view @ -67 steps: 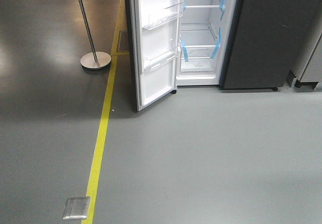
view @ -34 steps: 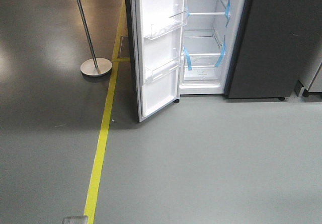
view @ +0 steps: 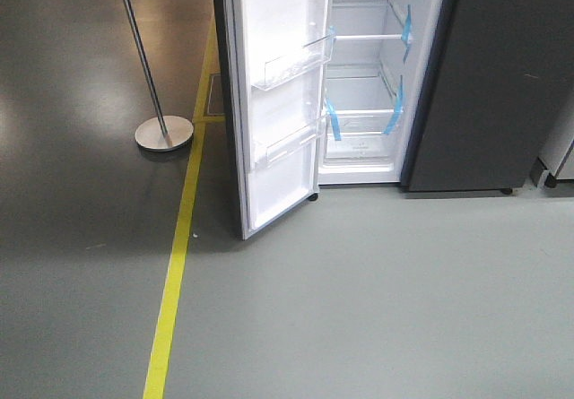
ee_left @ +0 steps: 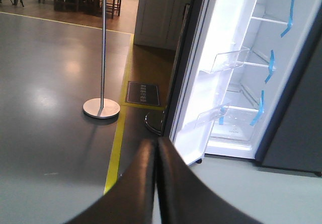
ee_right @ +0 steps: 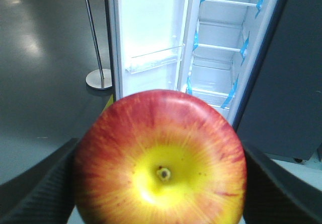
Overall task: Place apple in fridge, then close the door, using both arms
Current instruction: 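Approach the refrigerator opening with the apple held in the right gripper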
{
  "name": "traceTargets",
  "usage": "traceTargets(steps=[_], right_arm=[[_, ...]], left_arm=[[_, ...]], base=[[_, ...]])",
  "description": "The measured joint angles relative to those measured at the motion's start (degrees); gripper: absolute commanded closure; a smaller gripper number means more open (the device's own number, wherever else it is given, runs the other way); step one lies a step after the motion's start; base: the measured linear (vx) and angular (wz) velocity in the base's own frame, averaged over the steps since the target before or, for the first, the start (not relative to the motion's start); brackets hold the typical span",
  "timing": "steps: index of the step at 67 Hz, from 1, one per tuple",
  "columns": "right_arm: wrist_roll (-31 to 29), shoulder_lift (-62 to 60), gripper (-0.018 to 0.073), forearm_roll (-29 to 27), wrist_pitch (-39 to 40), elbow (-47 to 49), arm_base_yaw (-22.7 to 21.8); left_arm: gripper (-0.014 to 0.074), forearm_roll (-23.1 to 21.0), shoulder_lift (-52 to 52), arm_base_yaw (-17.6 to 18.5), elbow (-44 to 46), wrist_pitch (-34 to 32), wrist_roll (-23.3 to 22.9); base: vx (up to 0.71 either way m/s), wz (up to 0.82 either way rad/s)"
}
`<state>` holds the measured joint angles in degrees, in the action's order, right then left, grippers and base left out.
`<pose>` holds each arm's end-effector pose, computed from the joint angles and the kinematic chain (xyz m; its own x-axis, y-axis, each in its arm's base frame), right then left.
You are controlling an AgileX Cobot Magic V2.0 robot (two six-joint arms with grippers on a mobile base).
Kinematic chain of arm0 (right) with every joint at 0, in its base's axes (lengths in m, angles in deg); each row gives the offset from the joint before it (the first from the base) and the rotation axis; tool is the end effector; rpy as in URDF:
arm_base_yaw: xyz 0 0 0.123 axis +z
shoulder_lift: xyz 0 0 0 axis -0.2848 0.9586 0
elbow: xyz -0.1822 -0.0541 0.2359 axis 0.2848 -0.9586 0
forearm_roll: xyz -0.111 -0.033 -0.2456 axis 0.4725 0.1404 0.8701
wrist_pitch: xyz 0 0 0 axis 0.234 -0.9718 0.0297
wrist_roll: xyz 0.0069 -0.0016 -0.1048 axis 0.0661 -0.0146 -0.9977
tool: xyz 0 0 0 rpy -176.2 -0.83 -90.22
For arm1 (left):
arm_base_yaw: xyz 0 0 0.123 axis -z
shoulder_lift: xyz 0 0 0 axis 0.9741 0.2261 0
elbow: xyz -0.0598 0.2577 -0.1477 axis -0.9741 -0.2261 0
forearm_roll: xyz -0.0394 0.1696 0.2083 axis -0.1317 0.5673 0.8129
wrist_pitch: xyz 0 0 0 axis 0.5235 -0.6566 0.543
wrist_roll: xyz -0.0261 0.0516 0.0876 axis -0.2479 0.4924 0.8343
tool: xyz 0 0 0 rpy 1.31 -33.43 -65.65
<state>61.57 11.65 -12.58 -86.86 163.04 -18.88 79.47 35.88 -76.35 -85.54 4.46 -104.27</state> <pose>0.1772 0.0162 0.5159 -0.3410 -0.0717 -0.9373 -0.1991 0.9800 -0.0025 0.0715 0.0035 0.1835 -0.1272 -0.2701 -0.9544 -0.0664 0.9624 -0.2635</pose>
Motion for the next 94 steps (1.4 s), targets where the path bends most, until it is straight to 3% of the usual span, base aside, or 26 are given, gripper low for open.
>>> traceTargets(steps=[94], right_arm=[[0.00,0.00,0.0356,0.00,0.00,0.00,0.00]], left_arm=[[0.0603,0.00,0.00,0.00,0.00,0.00,0.00]], base=[[0.12,0.00]])
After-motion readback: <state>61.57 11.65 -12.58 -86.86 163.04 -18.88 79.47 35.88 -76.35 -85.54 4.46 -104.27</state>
